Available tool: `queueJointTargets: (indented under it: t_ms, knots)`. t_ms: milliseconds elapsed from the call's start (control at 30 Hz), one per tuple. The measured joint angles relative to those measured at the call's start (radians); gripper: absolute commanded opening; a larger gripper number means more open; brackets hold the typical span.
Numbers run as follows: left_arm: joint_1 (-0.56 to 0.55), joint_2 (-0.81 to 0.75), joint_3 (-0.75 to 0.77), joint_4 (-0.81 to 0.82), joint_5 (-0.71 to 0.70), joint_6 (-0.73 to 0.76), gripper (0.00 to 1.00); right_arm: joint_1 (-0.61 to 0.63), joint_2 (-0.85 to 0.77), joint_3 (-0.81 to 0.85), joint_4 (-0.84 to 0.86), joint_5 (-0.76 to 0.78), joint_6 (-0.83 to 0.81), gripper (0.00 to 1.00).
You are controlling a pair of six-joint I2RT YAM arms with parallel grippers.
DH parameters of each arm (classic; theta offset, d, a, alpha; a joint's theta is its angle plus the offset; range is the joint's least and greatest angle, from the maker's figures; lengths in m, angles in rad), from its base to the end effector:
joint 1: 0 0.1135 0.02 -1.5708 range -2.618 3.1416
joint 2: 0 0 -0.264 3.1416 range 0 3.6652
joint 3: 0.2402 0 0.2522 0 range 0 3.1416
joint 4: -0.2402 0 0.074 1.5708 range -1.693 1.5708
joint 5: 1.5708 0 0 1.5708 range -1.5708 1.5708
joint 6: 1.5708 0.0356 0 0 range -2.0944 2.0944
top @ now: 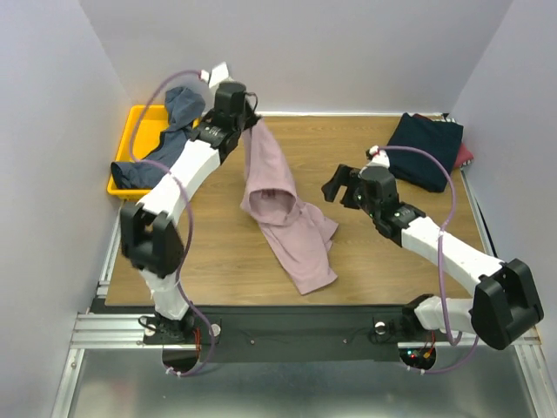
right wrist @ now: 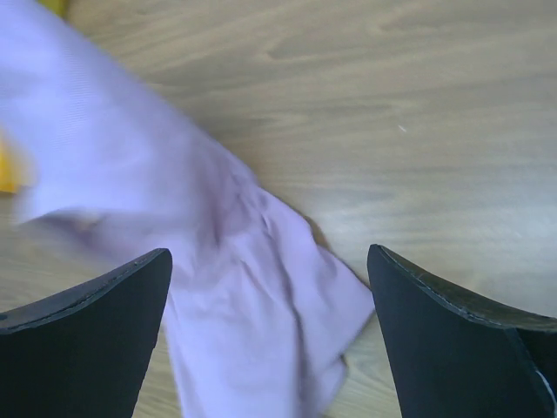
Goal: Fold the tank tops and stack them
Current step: Move the tank top to the center of the board, then flatten the tank top out
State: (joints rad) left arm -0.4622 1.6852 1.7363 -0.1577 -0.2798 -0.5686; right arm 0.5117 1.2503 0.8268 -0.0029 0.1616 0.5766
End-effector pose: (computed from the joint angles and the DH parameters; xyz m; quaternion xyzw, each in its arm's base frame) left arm 0.3618 -0.1693 0.4367 -0.1322 0.7305 -0.2360 0.6270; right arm 0.2506 0.1342 0.2729 0.0709 0.8361 0.2213 0.4969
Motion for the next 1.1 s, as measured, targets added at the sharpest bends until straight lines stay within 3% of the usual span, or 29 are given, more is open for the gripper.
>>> queueJointTargets:
  t_ms: [133,200,367,467,567,700,933,967,1100]
  knots:
    - [0.140,0.202,-0.140,0.002,0.134,-0.089,0.40,0.000,-0.029,-0.087,-0.014,0.040,0.008,0.97]
    - [0.195,0.248,-0.200,-0.019,0.165,-0.113,0.50,0.000,-0.030,-0.117,-0.016,0.046,0.012,0.88]
    - [0.200,0.159,-0.224,-0.020,0.195,-0.138,0.50,0.000,0.024,-0.159,-0.019,0.043,0.027,0.68]
    - [0.161,0.022,-0.273,0.009,0.179,-0.152,0.50,0.000,0.064,-0.164,-0.019,0.035,0.033,0.65]
    - [0.089,-0.175,-0.402,0.022,0.140,-0.163,0.47,0.000,0.106,-0.164,-0.016,0.023,0.030,0.65]
    - [-0.055,-0.307,-0.558,0.029,0.092,-0.174,0.42,0.000,0.174,-0.163,-0.004,0.009,0.029,0.58]
    - [-0.410,-0.321,-0.855,-0.047,0.085,-0.251,0.34,0.000,0.238,-0.162,0.019,-0.018,0.030,0.56]
    - [-0.435,-0.321,-0.871,-0.060,0.088,-0.259,0.34,0.000,0.240,-0.162,0.022,-0.023,0.030,0.53]
    - [-0.543,-0.331,-0.924,-0.100,0.088,-0.317,0.34,-0.002,0.260,-0.162,0.038,-0.034,0.034,0.21]
